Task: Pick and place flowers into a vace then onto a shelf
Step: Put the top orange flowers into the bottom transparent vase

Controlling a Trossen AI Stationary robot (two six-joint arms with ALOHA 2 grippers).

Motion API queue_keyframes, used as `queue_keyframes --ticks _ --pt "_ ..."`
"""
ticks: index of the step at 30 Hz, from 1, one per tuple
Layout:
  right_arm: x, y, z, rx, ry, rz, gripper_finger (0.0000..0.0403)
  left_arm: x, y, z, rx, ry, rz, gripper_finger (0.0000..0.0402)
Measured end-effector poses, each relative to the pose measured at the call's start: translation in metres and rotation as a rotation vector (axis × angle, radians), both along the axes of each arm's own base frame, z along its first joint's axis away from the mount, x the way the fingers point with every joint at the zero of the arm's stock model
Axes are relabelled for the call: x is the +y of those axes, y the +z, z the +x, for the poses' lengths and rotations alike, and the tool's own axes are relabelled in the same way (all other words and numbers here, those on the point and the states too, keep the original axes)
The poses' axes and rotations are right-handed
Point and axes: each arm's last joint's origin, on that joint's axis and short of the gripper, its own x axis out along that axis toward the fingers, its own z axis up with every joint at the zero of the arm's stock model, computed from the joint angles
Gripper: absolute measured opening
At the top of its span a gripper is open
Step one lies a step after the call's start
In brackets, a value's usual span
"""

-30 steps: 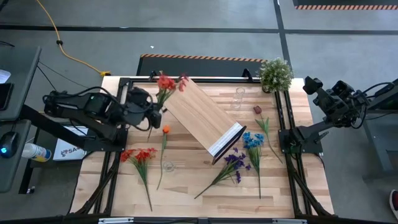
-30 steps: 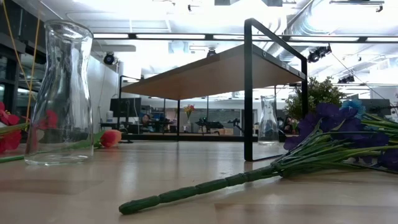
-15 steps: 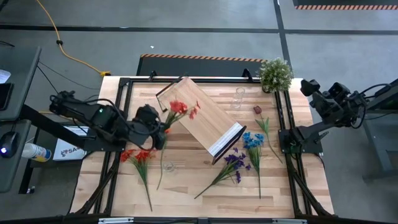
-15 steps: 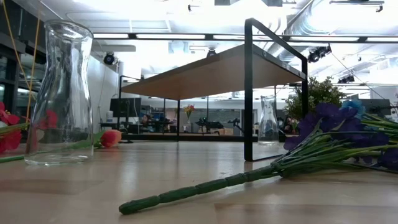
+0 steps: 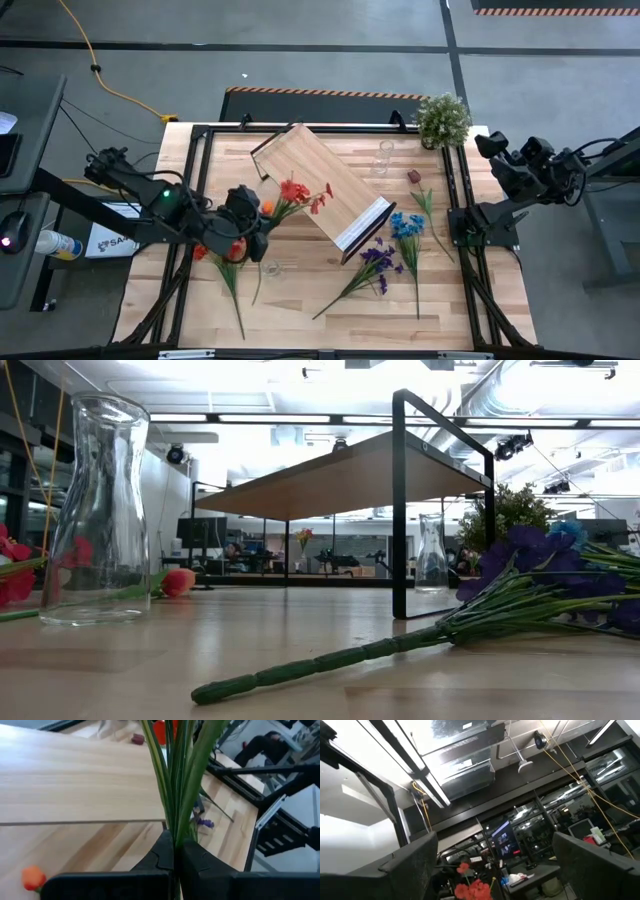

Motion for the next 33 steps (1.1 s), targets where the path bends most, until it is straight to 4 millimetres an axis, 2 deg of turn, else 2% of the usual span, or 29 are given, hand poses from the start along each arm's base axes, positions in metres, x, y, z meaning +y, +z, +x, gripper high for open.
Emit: queue_keyframes --ticks 12,17,27,33 --pt "0.002 0.001 0.000 -0.013 0.050 -0.037 0.0381 -0.023 -0.012 0.005 0.055 -0.081 -0.042 0.0037" --pt "0.004 0.001 0.000 -0.026 0.097 -0.074 0.0381 -0.026 -0.012 0.003 0.061 -0.099 -0.090 0.0037" --pt "0.004 0.001 0.000 -0.029 0.128 -0.067 0.0381 -0.026 -0.010 0.002 0.031 -0.078 -0.006 0.0037" --pt "0.004 0.001 0.001 -0.027 0.127 -0.068 0.0381 -0.028 -0.007 0.004 0.008 -0.133 0.066 0.0037"
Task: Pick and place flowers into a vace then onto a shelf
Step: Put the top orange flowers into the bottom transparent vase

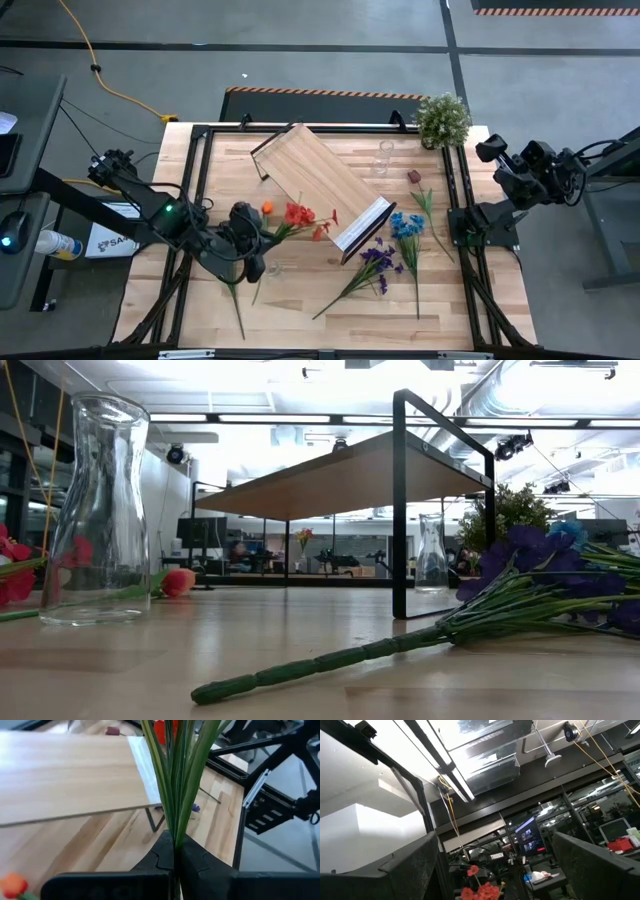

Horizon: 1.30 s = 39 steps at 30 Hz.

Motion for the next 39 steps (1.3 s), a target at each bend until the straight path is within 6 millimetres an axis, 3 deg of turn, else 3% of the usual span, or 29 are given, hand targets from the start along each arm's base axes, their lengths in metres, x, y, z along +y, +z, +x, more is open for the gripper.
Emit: queue_keyframes --ticks 9,14,23,32,39 --pt "-0.001 0.001 -0.001 -0.006 -0.028 0.026 0.0381 -0.001 0.005 0.002 -0.053 -0.014 0.127 0.0037" --pt "-0.003 0.001 -0.001 0.000 -0.059 0.078 0.0381 -0.004 0.007 0.009 -0.125 0.065 0.174 0.0037" --pt "-0.003 0.000 -0.001 0.004 -0.053 0.082 0.0381 -0.037 -0.008 0.027 -0.251 0.266 0.366 0.0037" --pt "-0.002 -0.006 0.004 0.093 -0.082 0.087 0.0381 -0.071 -0.027 0.020 -0.396 0.483 0.469 0.0037" --pt "-0.003 -0.012 0.007 0.168 -0.141 0.074 0.0381 -0.075 -0.034 0.016 -0.407 0.482 0.479 0.0037"
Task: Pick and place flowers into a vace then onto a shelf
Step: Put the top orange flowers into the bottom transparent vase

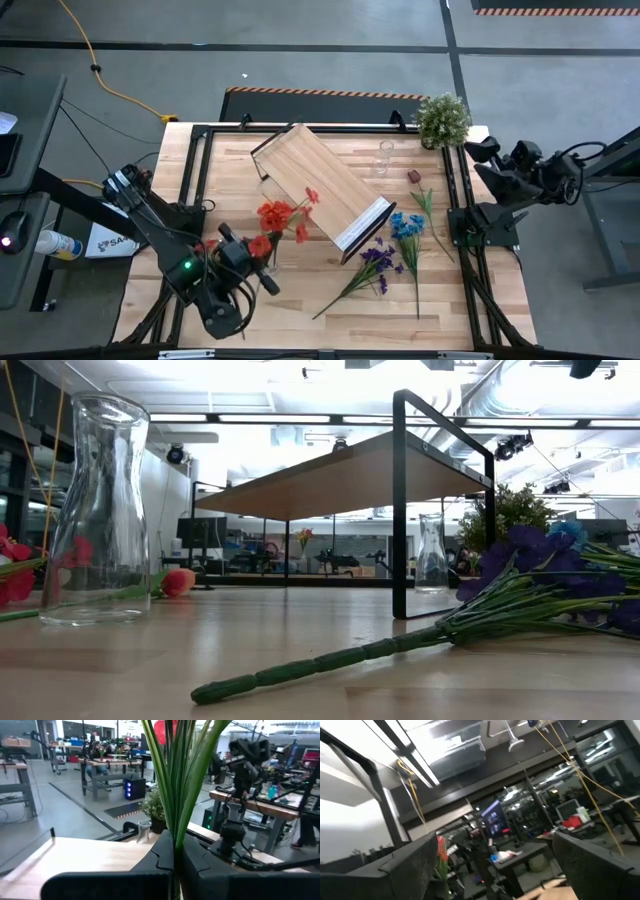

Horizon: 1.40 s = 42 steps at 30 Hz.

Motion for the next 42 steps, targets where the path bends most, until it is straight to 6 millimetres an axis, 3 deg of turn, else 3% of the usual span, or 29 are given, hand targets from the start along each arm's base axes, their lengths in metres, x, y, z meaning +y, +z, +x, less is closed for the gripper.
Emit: queue_keyframes --ticks 9,19,31,42 --pt "0.001 -0.004 0.002 0.041 0.011 0.001 0.0381 0.011 -0.013 -0.009 0.033 0.000 0.033 0.0037" --pt "0.001 -0.004 0.002 0.039 0.017 0.002 0.0381 0.017 -0.056 -0.015 -0.011 -0.001 -0.017 0.0037" --pt "0.001 -0.004 0.002 0.035 0.020 0.026 0.0381 0.019 -0.071 -0.018 -0.036 -0.007 -0.053 0.0037" --pt "0.001 -0.004 0.002 0.037 0.013 0.019 0.0381 0.019 -0.096 -0.020 -0.051 -0.015 -0.095 0.0037"
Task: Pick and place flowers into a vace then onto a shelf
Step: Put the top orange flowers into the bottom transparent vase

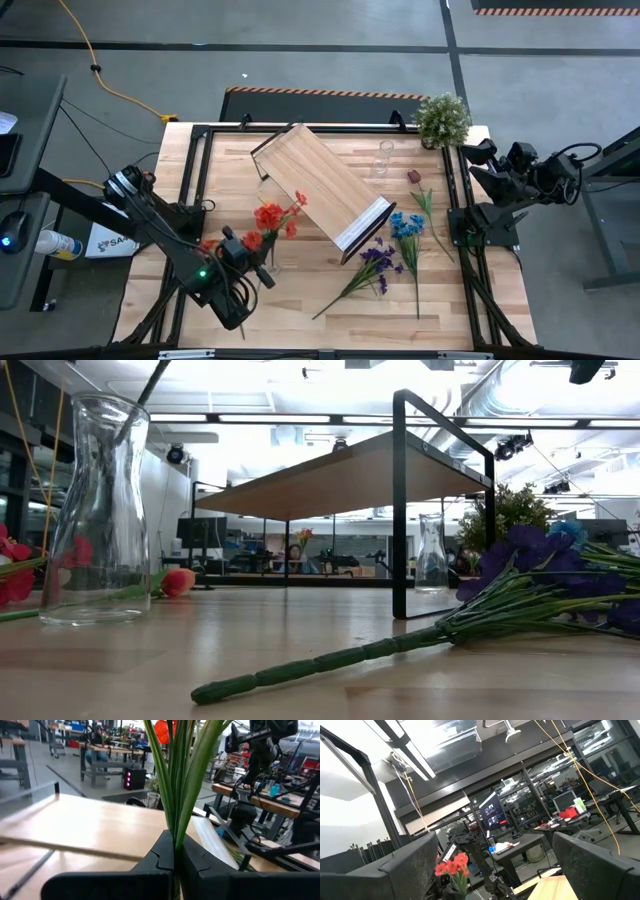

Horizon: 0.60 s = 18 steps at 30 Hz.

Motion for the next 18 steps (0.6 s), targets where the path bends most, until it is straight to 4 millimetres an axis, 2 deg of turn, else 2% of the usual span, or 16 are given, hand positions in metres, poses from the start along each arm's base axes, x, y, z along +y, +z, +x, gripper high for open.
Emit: queue_keyframes --ticks 12,18 --pt "-0.0007 -0.0001 -0.0001 0.003 -0.021 0.011 0.0381 -0.0023 -0.0104 0.0022 -0.003 -0.022 -0.094 0.0038" --pt "-0.0007 -0.0001 -0.0001 0.003 -0.021 0.011 0.0381 -0.0035 -0.0119 0.0029 0.038 -0.047 -0.141 0.0070"
